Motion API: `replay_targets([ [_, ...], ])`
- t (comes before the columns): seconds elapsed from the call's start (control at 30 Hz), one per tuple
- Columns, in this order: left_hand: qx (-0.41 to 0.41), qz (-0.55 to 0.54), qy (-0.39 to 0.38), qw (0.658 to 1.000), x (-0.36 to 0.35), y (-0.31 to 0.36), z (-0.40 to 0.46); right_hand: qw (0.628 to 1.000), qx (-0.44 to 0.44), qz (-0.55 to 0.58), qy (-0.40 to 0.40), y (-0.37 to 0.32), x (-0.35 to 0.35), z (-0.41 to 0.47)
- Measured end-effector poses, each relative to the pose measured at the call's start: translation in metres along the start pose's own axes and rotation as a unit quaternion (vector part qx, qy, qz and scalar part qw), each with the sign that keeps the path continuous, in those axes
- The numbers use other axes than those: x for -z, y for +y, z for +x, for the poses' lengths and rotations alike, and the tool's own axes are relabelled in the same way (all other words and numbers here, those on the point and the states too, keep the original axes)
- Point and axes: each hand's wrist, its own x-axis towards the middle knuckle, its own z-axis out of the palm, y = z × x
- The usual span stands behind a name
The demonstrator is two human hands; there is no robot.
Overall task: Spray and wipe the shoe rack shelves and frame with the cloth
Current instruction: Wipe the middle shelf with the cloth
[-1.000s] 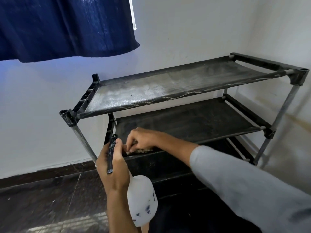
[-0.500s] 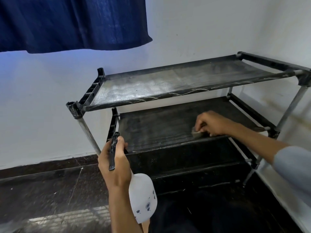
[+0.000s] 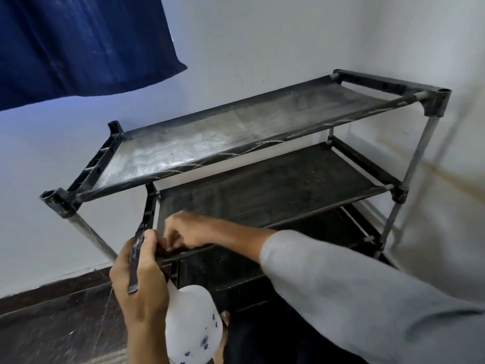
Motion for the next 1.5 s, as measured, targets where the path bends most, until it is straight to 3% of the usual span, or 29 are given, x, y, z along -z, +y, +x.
replay_targets([
  [0.17,-0.042,0.003,-0.036,0.998,-0.005,0.007,-0.003,0.995,-0.081,-0.052,0.024,0.089,0.071,-0.086],
  [0.3,-0.05,-0.022,-0.076,0.996,-0.018,0.016,-0.007,0.971,-0.203,-0.101,0.078,0.156,0.132,-0.171],
  [0.43,-0.061,-0.039,-0.111,0.991,-0.037,0.034,-0.01,0.912,-0.333,-0.173,0.166,0.186,0.158,-0.21],
  [0.6,-0.098,-0.027,-0.179,0.979,-0.076,0.056,-0.009,0.819,-0.454,-0.223,0.27,0.149,0.126,-0.178],
  [0.63,-0.101,-0.03,-0.195,0.975,-0.086,0.06,-0.009,0.826,-0.44,-0.195,0.294,0.143,0.119,-0.17],
  [0.7,-0.107,-0.038,-0.23,0.966,-0.105,0.065,-0.009,0.876,-0.365,-0.112,0.296,0.133,0.108,-0.156],
  [0.8,-0.094,-0.049,-0.288,0.952,-0.125,0.067,-0.01,0.948,-0.224,-0.063,0.216,0.12,0.094,-0.146],
  [0.9,-0.082,-0.043,-0.327,0.941,-0.139,0.058,-0.009,0.948,-0.227,-0.089,0.204,0.134,0.098,-0.147],
  [1.0,-0.065,-0.044,-0.338,0.938,-0.154,0.046,-0.011,0.909,-0.313,-0.14,0.237,0.162,0.123,-0.165],
  [1.13,-0.074,-0.026,-0.348,0.934,-0.166,0.024,-0.013,0.815,-0.464,-0.228,0.262,0.192,0.15,-0.187],
  [1.23,-0.091,-0.014,-0.35,0.932,-0.169,0.011,-0.01,0.782,-0.499,-0.23,0.295,0.188,0.147,-0.169],
  [1.33,-0.112,-0.02,-0.334,0.936,-0.167,0.003,-0.005,0.812,-0.443,-0.219,0.312,0.178,0.129,-0.131],
  [1.4,-0.129,-0.023,-0.326,0.936,-0.167,-0.001,-0.007,0.854,-0.378,-0.172,0.314,0.168,0.116,-0.104],
  [1.5,-0.136,-0.017,-0.313,0.94,-0.174,-0.005,-0.01,0.923,-0.255,-0.137,0.255,0.153,0.098,-0.072],
])
